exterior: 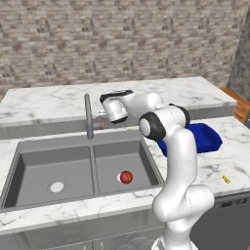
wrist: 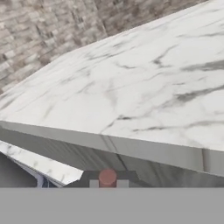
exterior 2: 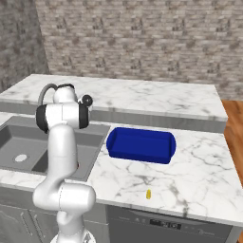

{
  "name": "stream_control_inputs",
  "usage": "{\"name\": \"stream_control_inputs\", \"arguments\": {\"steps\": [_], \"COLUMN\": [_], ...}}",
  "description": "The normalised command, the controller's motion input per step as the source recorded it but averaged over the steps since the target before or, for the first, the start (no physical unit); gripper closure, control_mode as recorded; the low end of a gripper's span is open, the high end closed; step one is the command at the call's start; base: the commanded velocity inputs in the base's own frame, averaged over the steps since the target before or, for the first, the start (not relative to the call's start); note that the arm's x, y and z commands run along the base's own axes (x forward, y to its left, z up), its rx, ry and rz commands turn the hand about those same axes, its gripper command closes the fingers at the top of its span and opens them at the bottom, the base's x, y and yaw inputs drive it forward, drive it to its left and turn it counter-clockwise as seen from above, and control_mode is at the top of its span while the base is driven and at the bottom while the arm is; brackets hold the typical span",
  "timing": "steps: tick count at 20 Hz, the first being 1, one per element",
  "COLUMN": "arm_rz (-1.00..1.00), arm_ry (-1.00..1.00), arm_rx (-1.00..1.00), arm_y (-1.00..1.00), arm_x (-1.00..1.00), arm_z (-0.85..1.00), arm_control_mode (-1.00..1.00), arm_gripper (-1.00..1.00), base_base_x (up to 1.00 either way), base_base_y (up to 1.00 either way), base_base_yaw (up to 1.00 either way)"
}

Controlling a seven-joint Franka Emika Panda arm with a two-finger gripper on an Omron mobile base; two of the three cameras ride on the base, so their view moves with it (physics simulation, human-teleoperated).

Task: Pick up all produce items and place them in the sink. Turn on the sink faucet to wash them. Then turn the sink off and put them in the tray.

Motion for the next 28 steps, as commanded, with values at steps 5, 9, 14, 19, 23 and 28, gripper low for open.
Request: {"name": "stream_control_inputs", "arguments": {"steps": [5,9,14,19,23,28], "arm_rz": [0.00,-0.01,-0.01,-0.01,-0.01,0.00], "arm_ry": [0.07,0.06,0.07,0.08,0.09,0.07], "arm_rx": [0.06,0.06,0.06,0.06,0.06,0.02], "arm_y": [-0.84,-0.85,-0.83,-0.79,-0.76,-0.31], "arm_x": [-0.08,-0.11,-0.12,-0.11,-0.10,0.00], "arm_z": [-0.32,-0.34,-0.38,-0.40,-0.41,-0.22], "arm_control_mode": [-1.00,-1.00,-1.00,-1.00,-1.00,-1.00], "arm_gripper": [1.00,1.00,1.00,1.00,1.00,1.00], "base_base_x": [0.00,0.00,0.00,0.00,0.00,0.00], "base_base_y": [0.00,0.00,0.00,0.00,0.00,0.00], "base_base_yaw": [0.00,0.00,0.00,0.00,0.00,0.00]}}
